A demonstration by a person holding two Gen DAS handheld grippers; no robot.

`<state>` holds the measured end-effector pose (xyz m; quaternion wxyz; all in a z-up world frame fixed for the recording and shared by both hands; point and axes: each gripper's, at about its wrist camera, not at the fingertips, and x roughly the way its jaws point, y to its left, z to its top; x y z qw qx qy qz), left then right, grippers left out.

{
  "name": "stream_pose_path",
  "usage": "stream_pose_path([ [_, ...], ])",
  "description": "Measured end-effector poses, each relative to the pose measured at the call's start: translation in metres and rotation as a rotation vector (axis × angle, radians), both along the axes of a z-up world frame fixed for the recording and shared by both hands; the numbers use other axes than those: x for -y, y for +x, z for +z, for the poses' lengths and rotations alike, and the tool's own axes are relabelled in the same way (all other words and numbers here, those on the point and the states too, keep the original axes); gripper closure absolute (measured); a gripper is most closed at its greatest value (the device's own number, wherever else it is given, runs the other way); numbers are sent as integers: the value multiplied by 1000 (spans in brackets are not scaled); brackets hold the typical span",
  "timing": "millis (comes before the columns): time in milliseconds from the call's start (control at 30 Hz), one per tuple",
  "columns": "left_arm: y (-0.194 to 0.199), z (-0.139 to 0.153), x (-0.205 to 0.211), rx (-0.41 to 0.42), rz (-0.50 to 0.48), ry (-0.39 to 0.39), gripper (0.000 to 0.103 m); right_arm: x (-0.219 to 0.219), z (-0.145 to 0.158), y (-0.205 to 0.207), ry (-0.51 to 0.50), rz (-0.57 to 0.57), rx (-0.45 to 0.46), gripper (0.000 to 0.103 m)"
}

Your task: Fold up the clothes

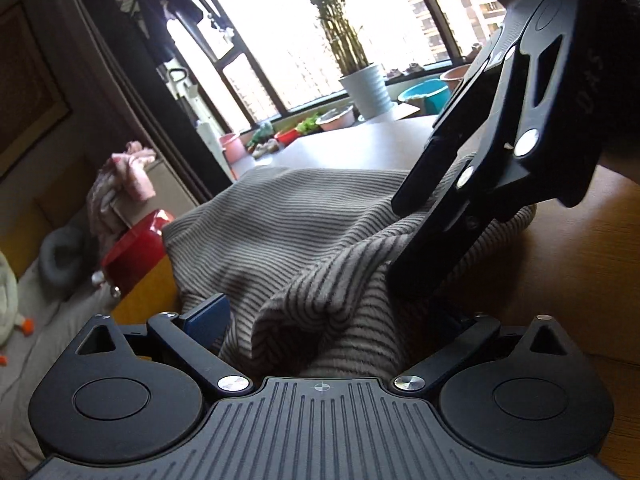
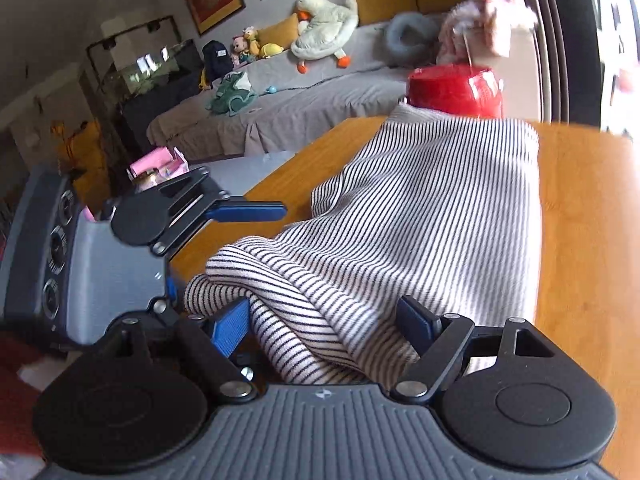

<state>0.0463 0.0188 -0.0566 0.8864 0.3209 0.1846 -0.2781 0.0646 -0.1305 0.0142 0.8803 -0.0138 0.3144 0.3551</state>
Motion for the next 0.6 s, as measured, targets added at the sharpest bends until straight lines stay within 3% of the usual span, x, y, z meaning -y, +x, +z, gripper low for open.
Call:
stream_pose_path([
  [33,1,1,-1,-29,-18,-19,22,1,4,-11,-53,7,80,20],
  [100,7,4,-7,-105,-25,-86,30,1,7,-32,-195,22,244,15],
  [133,12,7,-12,-149,-19,-131,31,0,6,-38,-243,28,287,14],
  [267,48,21,-46,-405,74,-450,33,-6,-2,-51,-387,42,405,13],
  [333,64,24,-60,-508,117,-571,33,-19,-9,-49,-442,45,464,13],
  [433,73,25,-69,-566,136,-627,33,-42,-19,-38,-496,51,542,15],
  [467,76,25,-71,-580,141,-640,33,-48,-22,-33,-499,56,545,22],
  [533,78,30,-71,-567,138,-642,32,-54,-22,-19,-475,75,468,64],
  [600,83,39,-72,-551,131,-656,26,-47,-16,-15,-409,86,372,70],
])
